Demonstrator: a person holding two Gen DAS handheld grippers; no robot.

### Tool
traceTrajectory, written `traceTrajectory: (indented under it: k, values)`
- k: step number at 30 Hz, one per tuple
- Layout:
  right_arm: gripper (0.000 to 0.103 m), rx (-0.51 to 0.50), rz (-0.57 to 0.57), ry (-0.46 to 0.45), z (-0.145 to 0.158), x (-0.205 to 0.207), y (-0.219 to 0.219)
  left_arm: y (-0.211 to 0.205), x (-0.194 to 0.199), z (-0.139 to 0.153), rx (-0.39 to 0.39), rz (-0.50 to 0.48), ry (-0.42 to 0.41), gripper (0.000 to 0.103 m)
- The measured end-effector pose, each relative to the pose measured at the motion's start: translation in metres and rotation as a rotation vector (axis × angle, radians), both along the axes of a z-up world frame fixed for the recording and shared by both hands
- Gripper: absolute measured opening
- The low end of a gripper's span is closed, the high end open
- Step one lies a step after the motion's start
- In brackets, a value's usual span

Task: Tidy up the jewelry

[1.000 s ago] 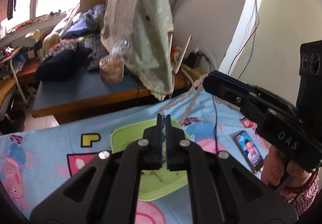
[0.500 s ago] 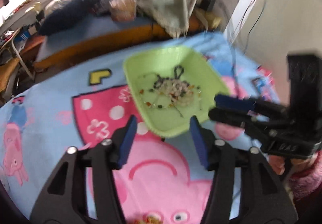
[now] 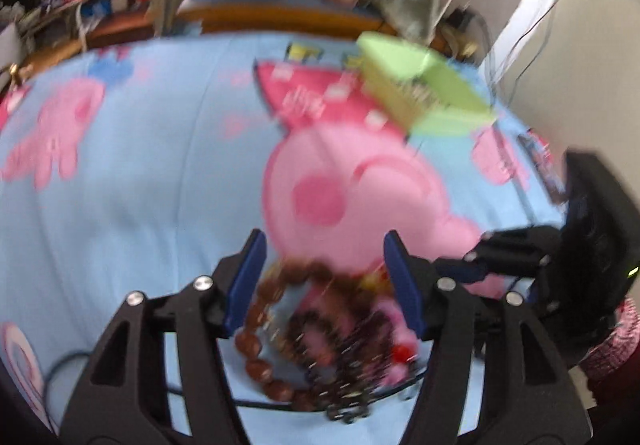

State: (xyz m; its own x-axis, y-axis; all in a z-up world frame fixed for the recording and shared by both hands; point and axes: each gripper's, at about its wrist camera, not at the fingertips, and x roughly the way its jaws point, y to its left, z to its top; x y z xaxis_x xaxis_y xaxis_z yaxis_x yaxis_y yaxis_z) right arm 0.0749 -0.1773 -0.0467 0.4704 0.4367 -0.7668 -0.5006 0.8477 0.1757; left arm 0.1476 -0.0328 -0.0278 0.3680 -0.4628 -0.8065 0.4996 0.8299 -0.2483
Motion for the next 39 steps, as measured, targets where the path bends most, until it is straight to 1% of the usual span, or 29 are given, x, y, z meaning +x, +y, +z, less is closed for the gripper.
traceTrajectory:
  k: [1, 3, 4, 6, 7, 8, 10, 12, 14, 15, 17, 20, 23, 24, 26, 28, 30, 31, 32, 35, 36, 39]
  values:
    - [0.0, -0.007, -0.005, -0.015, -0.002, -0.001, 0.0, 0.002, 0.0, -0.011, 0.037, 0.016, 0.015, 0.045]
    - [0.0, -0.03, -0.051, -0.029, -0.003, -0.001, -0.008, 0.014, -0.003, -0.017, 0.011, 0.032, 0.013, 0.043]
    - [0.0, -0.044, -0.09, -0.042, -0.003, -0.002, -0.014, 0.024, -0.004, -0.018, 0.017, 0.056, 0.007, 0.042]
    - [0.0, -0.047, -0.165, -0.056, -0.004, 0.0, -0.031, 0.035, -0.003, -0.018, 0.046, 0.1, -0.013, 0.041]
    - [0.0, -0.052, -0.221, -0.063, -0.004, 0.002, -0.041, 0.043, -0.002, -0.02, 0.074, 0.137, -0.029, 0.041]
    - [0.0, -0.052, -0.249, -0.065, -0.004, 0.001, -0.045, 0.05, 0.0, -0.02, 0.085, 0.162, -0.032, 0.041]
    - [0.0, -0.014, -0.255, -0.053, -0.004, 0.001, -0.048, 0.069, 0.001, -0.017, 0.039, 0.197, -0.006, 0.041]
    - [0.0, 0.036, -0.235, -0.043, 0.001, -0.006, -0.047, 0.08, -0.003, -0.011, -0.006, 0.199, -0.001, 0.041]
    - [0.0, 0.102, -0.189, -0.03, 0.007, -0.011, -0.038, 0.089, -0.011, -0.002, -0.047, 0.188, -0.008, 0.041]
    - [0.0, 0.143, -0.152, -0.007, 0.008, -0.013, -0.03, 0.091, -0.013, 0.0, -0.059, 0.186, -0.009, 0.041]
    - [0.008, 0.194, -0.108, 0.017, 0.011, -0.019, -0.015, 0.096, -0.02, 0.005, -0.093, 0.173, -0.01, 0.041]
    - [0.008, 0.204, -0.038, 0.025, 0.015, -0.019, 0.006, 0.097, -0.027, 0.009, -0.129, 0.162, -0.008, 0.041]
    - [0.008, 0.2, -0.017, 0.055, 0.011, -0.009, 0.024, 0.094, -0.029, 0.01, -0.144, 0.155, -0.001, 0.041]
    - [0.002, 0.21, -0.025, 0.083, 0.006, -0.002, 0.027, 0.094, -0.032, 0.009, -0.146, 0.149, 0.0, 0.041]
    - [0.0, 0.258, -0.026, 0.137, -0.005, 0.009, 0.029, 0.089, -0.036, 0.009, -0.15, 0.129, 0.0, 0.041]
    - [0.0, 0.303, -0.045, 0.151, -0.007, 0.008, 0.021, 0.084, -0.04, 0.011, -0.148, 0.103, -0.009, 0.041]
    - [0.0, 0.327, -0.071, 0.103, 0.002, 0.0, 0.005, 0.077, -0.046, 0.013, -0.143, 0.071, -0.023, 0.043]
    - [0.0, 0.336, -0.089, 0.084, 0.008, -0.004, -0.004, 0.072, -0.048, 0.014, -0.141, 0.053, -0.03, 0.048]
    - [0.0, 0.34, -0.109, 0.067, 0.012, -0.008, -0.015, 0.068, -0.05, 0.016, -0.138, 0.041, -0.038, 0.049]
    - [0.0, 0.273, -0.195, 0.02, 0.016, -0.024, -0.053, 0.043, -0.056, 0.019, -0.12, -0.026, -0.063, 0.05]
    - [0.0, 0.257, -0.216, 0.019, 0.015, -0.028, -0.062, 0.037, -0.057, 0.018, -0.12, -0.043, -0.064, 0.05]
    - [0.0, 0.195, -0.334, 0.039, 0.002, -0.047, -0.103, 0.004, -0.059, 0.016, -0.111, -0.113, -0.054, 0.05]
